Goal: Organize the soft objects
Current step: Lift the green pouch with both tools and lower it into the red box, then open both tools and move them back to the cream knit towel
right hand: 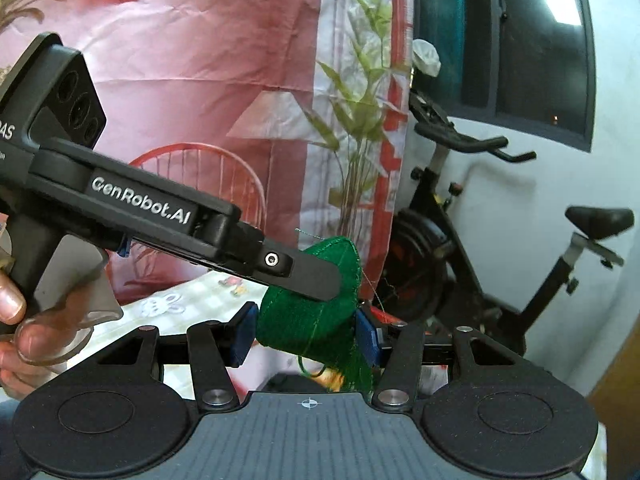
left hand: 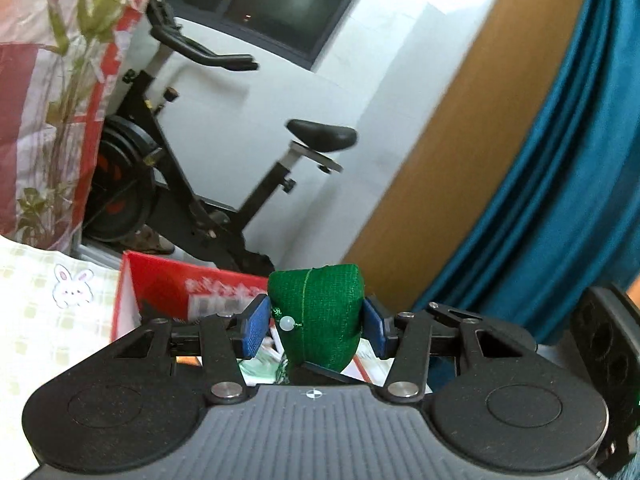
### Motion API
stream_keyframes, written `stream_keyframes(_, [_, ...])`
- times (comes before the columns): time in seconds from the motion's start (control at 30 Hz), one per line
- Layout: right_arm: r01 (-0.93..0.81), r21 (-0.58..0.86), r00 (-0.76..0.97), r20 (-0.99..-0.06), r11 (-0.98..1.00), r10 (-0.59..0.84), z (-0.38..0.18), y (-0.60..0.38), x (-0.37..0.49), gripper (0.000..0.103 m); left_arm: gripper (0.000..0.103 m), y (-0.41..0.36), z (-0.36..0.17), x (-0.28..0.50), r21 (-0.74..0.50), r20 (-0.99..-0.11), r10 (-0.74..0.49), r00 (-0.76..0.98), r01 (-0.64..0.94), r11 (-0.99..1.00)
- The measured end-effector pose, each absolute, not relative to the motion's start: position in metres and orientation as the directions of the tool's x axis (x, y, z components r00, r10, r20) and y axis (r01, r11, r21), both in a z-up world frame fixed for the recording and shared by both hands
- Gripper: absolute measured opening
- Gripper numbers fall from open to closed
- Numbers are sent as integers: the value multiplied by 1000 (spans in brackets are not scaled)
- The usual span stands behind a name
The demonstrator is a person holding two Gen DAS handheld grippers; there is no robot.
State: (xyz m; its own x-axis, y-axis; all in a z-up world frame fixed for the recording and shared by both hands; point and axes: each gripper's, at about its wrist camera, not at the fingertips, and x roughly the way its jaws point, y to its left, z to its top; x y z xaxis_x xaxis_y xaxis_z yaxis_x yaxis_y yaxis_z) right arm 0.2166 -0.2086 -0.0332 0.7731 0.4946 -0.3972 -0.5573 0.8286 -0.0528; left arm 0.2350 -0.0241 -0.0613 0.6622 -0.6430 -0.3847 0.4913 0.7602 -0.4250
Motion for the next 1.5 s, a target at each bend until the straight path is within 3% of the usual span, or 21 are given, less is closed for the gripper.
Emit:
stream_keyframes(0.57, [-554,48,663,-579,831,475,-128,-181,322,49,53,-15,-133,319,-429,-547,-549,632,352,832])
stream_keyframes(0.83, [-460,35,682,-625,887,379,-148,-188,332,51,53,-14,-138,324,-378,-570,-503,649,336,863])
stream_keyframes(1.3, [-467,12,729,-561,884,392,-132,-215,275,51,54,-6,-127,270,-265,-554,-456,697,372,890])
stream_keyframes(1.5, [-455,-5,764,-516,890,388,-126,-232,224,51,54,17,-131,229,-328,-573,-480,664,350,877])
